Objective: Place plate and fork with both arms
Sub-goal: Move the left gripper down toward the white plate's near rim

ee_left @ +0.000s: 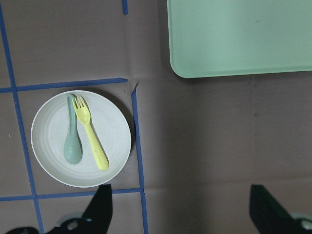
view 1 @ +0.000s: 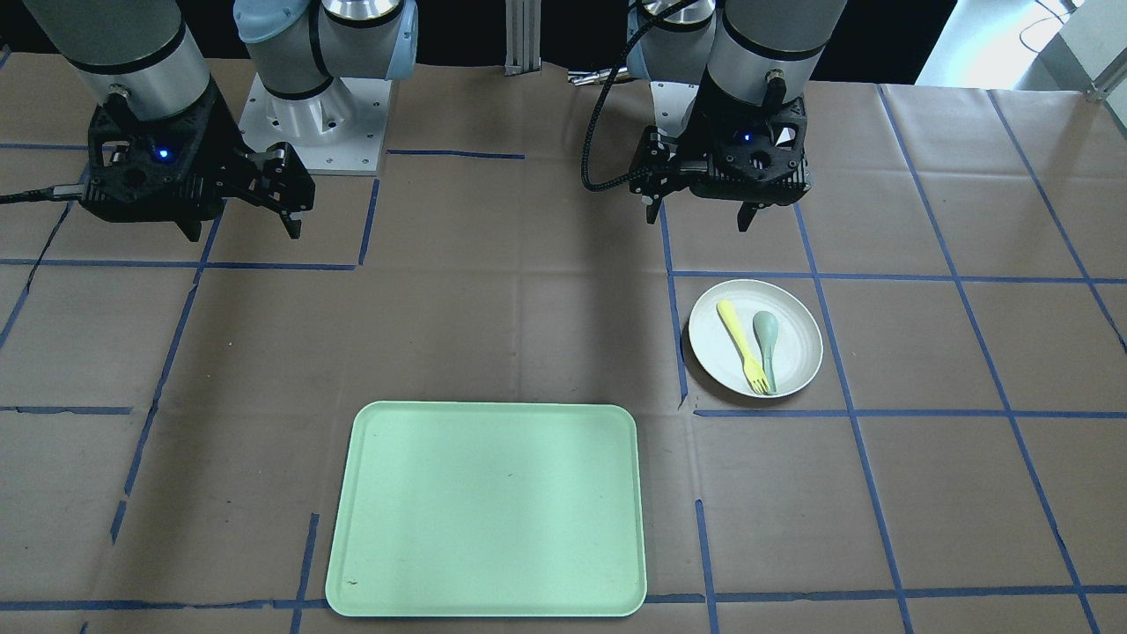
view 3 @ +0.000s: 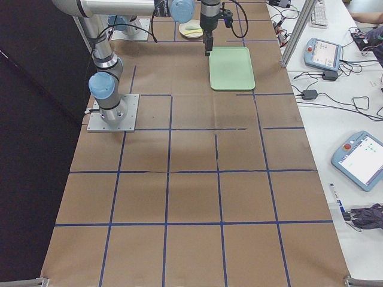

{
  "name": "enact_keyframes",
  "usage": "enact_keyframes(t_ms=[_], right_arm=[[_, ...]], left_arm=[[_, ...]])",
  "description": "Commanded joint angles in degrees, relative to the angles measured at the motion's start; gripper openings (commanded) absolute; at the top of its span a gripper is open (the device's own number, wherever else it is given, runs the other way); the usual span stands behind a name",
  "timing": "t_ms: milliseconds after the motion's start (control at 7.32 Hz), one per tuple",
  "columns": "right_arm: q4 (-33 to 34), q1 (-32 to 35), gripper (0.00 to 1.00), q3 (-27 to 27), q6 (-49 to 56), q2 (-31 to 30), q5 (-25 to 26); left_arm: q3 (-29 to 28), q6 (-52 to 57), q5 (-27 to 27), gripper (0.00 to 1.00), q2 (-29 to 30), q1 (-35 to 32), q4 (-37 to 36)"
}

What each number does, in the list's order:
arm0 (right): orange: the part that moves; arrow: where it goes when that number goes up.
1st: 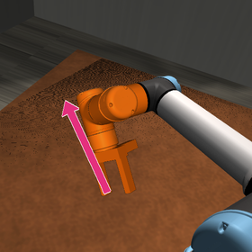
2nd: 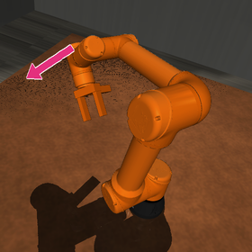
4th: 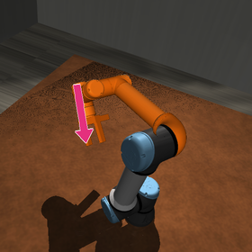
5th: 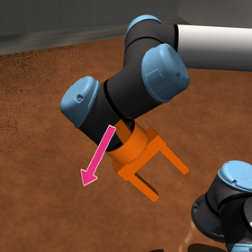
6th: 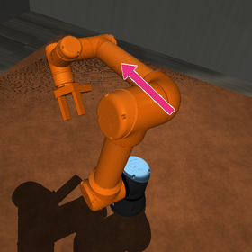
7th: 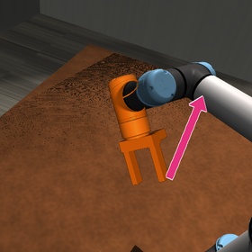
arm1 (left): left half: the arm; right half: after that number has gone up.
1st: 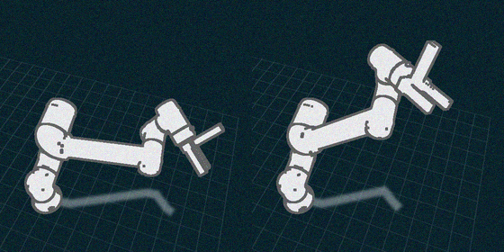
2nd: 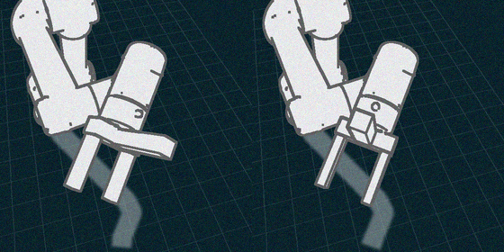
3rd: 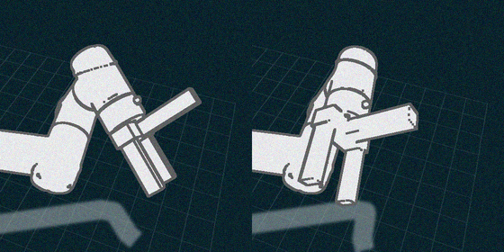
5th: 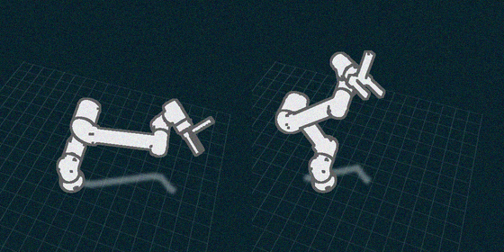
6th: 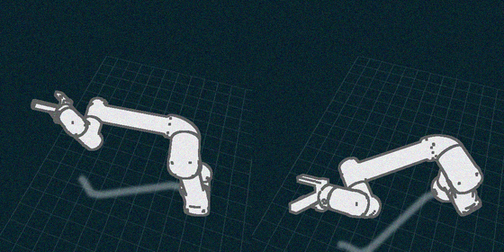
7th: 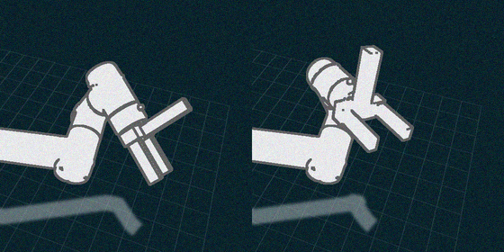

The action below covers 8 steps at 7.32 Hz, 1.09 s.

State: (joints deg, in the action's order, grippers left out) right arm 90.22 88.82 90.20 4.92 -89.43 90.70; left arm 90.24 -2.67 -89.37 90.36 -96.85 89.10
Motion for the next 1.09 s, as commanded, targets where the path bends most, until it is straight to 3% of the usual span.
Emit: enact_keyframes(t_ms=[0,956], right_arm=[[0.04,-0.05,1.0,-0.02,0.0,0.05,0.0],[-0.05,-0.05,1.0,0.07,0.0,0.05,0.0]], left_arm=[[-0.07,0.04,-2.8,1.0,0.43,0.0,0.02],[-0.42,-0.05,-2.12,1.0,-0.36,0.27,-3.39]])
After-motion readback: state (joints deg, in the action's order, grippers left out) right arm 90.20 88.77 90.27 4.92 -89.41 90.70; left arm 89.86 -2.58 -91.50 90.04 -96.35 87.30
